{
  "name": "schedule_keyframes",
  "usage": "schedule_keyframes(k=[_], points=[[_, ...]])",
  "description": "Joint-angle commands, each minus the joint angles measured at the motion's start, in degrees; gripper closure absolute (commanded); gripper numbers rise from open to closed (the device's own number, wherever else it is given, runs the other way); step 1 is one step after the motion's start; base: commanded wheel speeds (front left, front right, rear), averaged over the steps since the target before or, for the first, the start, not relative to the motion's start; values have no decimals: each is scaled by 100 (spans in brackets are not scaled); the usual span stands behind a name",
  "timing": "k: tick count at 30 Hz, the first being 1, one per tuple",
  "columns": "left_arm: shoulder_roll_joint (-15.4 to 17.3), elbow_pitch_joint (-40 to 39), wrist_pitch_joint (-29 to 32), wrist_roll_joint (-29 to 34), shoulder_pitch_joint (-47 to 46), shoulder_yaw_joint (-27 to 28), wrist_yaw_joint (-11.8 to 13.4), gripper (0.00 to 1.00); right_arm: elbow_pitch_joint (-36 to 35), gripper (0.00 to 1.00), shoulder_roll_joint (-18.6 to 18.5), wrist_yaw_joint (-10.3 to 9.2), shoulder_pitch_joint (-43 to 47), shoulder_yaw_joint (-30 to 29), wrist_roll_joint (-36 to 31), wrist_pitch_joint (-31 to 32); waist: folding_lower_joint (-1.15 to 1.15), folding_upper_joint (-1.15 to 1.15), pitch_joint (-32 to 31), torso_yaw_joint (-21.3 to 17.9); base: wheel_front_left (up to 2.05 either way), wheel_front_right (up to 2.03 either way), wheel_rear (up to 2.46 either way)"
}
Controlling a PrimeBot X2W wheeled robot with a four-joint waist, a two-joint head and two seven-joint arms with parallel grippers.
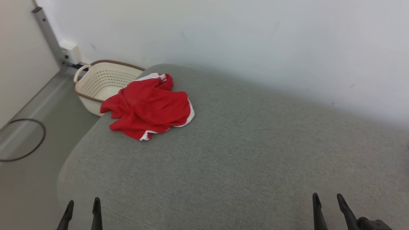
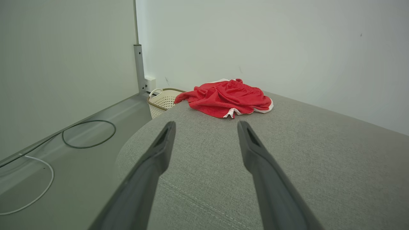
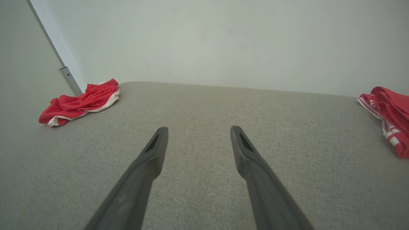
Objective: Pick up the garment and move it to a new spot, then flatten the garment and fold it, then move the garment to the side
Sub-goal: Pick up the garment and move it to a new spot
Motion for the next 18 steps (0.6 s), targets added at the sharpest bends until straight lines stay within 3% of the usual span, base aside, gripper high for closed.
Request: schedule_keyframes(k=[1, 5, 18], points=[[48, -16, 0, -13, 57, 30, 28, 0, 42, 0, 7, 1, -33, 25, 47, -41, 0, 0, -35, 447, 0, 0, 0], [76, -50, -5, -42, 94, 75, 55, 0, 82, 0, 7, 1, -55, 68, 60, -51, 0, 0, -29, 633, 0, 0, 0], [82, -172, -106, -124, 261, 215, 197, 0, 261, 0, 6, 1, -332, 284, 2, -25, 0, 0, 69, 704, 0, 0, 0]])
